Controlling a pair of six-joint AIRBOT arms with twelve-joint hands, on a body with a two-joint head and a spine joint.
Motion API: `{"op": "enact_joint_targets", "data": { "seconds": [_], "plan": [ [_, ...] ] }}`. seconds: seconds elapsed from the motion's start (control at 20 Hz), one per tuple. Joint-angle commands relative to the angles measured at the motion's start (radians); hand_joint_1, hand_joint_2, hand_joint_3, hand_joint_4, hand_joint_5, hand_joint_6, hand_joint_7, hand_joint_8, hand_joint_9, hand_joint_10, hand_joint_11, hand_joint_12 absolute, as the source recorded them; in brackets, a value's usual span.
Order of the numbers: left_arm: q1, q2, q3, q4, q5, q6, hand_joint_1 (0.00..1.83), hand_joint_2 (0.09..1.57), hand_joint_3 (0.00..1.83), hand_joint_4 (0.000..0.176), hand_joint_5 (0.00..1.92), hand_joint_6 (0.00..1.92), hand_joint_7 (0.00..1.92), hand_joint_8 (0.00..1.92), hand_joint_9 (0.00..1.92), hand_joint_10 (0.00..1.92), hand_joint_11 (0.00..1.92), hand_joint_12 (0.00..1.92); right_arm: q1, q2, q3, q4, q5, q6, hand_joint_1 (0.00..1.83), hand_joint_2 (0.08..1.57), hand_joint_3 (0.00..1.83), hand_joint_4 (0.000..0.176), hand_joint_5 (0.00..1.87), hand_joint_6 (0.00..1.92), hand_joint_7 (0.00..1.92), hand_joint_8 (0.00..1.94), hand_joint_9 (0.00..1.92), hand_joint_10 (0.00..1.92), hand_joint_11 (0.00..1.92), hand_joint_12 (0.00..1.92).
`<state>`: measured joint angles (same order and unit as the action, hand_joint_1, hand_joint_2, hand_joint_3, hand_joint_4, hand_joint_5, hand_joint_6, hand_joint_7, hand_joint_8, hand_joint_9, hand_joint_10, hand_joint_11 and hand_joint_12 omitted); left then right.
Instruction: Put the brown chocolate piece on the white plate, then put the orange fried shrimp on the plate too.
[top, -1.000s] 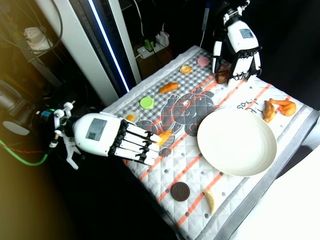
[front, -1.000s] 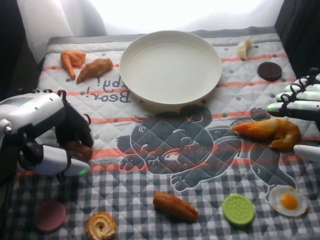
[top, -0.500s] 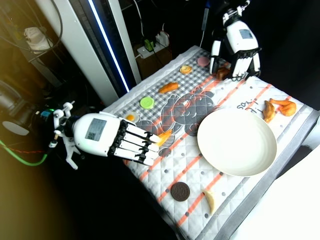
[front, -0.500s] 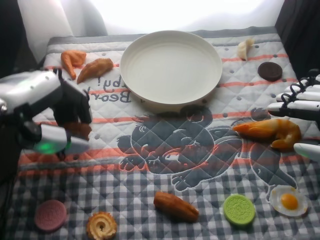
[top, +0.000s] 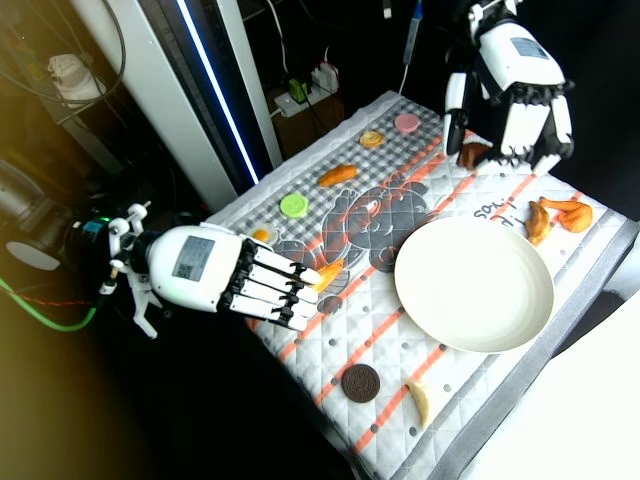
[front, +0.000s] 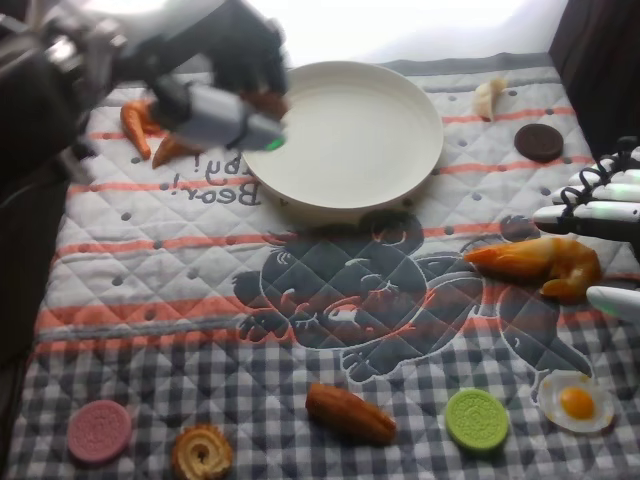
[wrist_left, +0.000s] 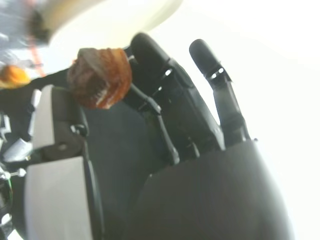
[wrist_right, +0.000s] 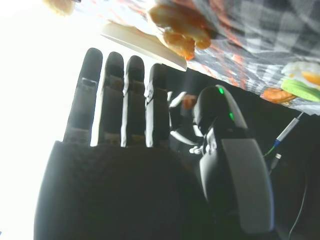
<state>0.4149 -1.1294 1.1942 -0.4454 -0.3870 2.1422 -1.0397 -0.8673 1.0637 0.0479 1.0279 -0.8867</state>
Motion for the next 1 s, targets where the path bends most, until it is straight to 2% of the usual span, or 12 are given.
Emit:
{"op": "enact_joint_targets", "data": {
  "seconds": [0.0, 0.15, 0.25, 0.3, 0.35, 0.4, 0.5, 0.6, 0.75, 0.8, 0.85, 0.95],
  "plan": [
    [-0.014, -0.02, 0.027, 0.011, -0.033, -0.004, 1.14, 1.06, 0.0, 0.0, 1.08, 0.82, 0.94, 0.96, 0.85, 1.04, 0.36, 1.31, 0.009, -0.002, 0.006, 0.017, 0.118, 0.006, 0.35, 1.37, 0.0, 0.035, 0.42, 0.0, 0.4, 0.0, 0.34, 0.0, 0.08, 0.62],
    [-0.021, -0.103, 0.116, -0.008, 0.031, -0.003, 1.23, 1.07, 0.0, 0.0, 1.12, 0.64, 1.01, 1.08, 0.85, 1.02, 0.31, 1.32, 0.021, -0.017, 0.015, 0.015, 0.118, 0.005, 0.36, 1.36, 0.0, 0.018, 0.42, 0.0, 0.39, 0.0, 0.32, 0.0, 0.06, 0.61],
    [-0.013, -0.132, 0.145, -0.109, 0.047, 0.105, 1.23, 1.11, 0.0, 0.0, 0.99, 0.82, 1.01, 1.1, 0.86, 0.78, 0.15, 1.18, 0.026, -0.02, 0.017, 0.009, 0.118, 0.005, 0.41, 1.36, 0.0, 0.023, 0.45, 0.01, 0.41, 0.01, 0.35, 0.01, 0.1, 0.62],
    [-0.005, -0.138, 0.144, -0.182, 0.044, 0.216, 1.07, 1.09, 0.0, 0.132, 1.01, 0.89, 0.9, 0.67, 0.83, 0.66, 0.16, 1.07, 0.03, -0.02, 0.018, 0.005, 0.118, 0.005, 0.41, 1.36, 0.0, 0.004, 0.46, 0.01, 0.42, 0.01, 0.36, 0.01, 0.11, 0.63],
    [0.003, -0.14, 0.142, -0.217, 0.038, 0.273, 1.01, 0.99, 0.0, 0.075, 0.88, 0.34, 0.87, 0.44, 0.79, 0.57, 0.16, 1.03, 0.031, -0.021, 0.019, 0.005, 0.118, 0.005, 0.41, 1.36, 0.0, 0.0, 0.46, 0.01, 0.42, 0.01, 0.37, 0.01, 0.12, 0.63],
    [0.014, -0.14, 0.142, -0.237, 0.033, 0.278, 1.0, 0.93, 0.0, 0.088, 0.8, 0.07, 0.85, 0.26, 0.8, 0.47, 0.18, 0.94, 0.031, -0.023, 0.021, 0.005, 0.118, 0.005, 0.41, 1.37, 0.0, 0.003, 0.45, 0.0, 0.41, 0.0, 0.36, 0.01, 0.11, 0.63],
    [0.03, -0.138, 0.13, -0.249, 0.005, 0.276, 0.89, 0.88, 0.0, 0.143, 0.57, 0.0, 0.76, 0.02, 0.77, 0.2, 0.16, 0.85, 0.031, -0.024, 0.022, 0.005, 0.118, 0.005, 0.41, 1.37, 0.0, 0.008, 0.45, 0.0, 0.42, 0.0, 0.37, 0.01, 0.11, 0.63],
    [0.04, -0.123, 0.106, -0.226, -0.027, 0.249, 0.63, 0.9, 0.0, 0.173, 0.28, 0.0, 0.5, 0.0, 0.58, 0.03, 0.02, 0.86, 0.031, -0.027, 0.022, 0.005, 0.118, 0.005, 0.39, 1.36, 0.0, 0.006, 0.45, 0.0, 0.42, 0.0, 0.37, 0.01, 0.12, 0.64],
    [0.058, -0.075, 0.044, -0.141, -0.102, 0.144, 0.56, 0.86, 0.0, 0.176, 0.05, 0.0, 0.25, 0.0, 0.23, 0.0, 0.0, 0.44, 0.031, -0.032, 0.025, 0.005, 0.118, 0.005, 0.41, 1.34, 0.0, 0.0, 0.46, 0.0, 0.43, 0.0, 0.38, 0.01, 0.12, 0.64],
    [0.073, -0.05, 0.014, -0.098, -0.142, 0.074, 0.62, 0.84, 0.0, 0.176, 0.04, 0.0, 0.2, 0.0, 0.17, 0.0, 0.0, 0.39, 0.031, -0.034, 0.025, 0.005, 0.118, 0.005, 0.44, 1.33, 0.0, 0.013, 0.45, 0.0, 0.41, 0.0, 0.37, 0.0, 0.11, 0.64],
    [0.089, -0.027, -0.013, -0.065, -0.179, 0.018, 0.67, 0.82, 0.0, 0.176, 0.05, 0.0, 0.18, 0.0, 0.14, 0.0, 0.0, 0.38, 0.031, -0.035, 0.026, 0.005, 0.118, 0.005, 0.45, 1.33, 0.0, 0.023, 0.43, 0.0, 0.39, 0.0, 0.35, 0.0, 0.08, 0.63],
    [0.134, 0.041, -0.08, 0.012, -0.267, -0.125, 0.76, 0.75, 0.0, 0.143, 0.11, 0.01, 0.2, 0.0, 0.19, 0.01, 0.0, 0.52, 0.034, -0.042, 0.031, 0.006, 0.118, 0.005, 0.52, 1.29, 0.0, 0.045, 0.43, 0.0, 0.39, 0.0, 0.32, 0.0, 0.04, 0.66]
  ]
}}
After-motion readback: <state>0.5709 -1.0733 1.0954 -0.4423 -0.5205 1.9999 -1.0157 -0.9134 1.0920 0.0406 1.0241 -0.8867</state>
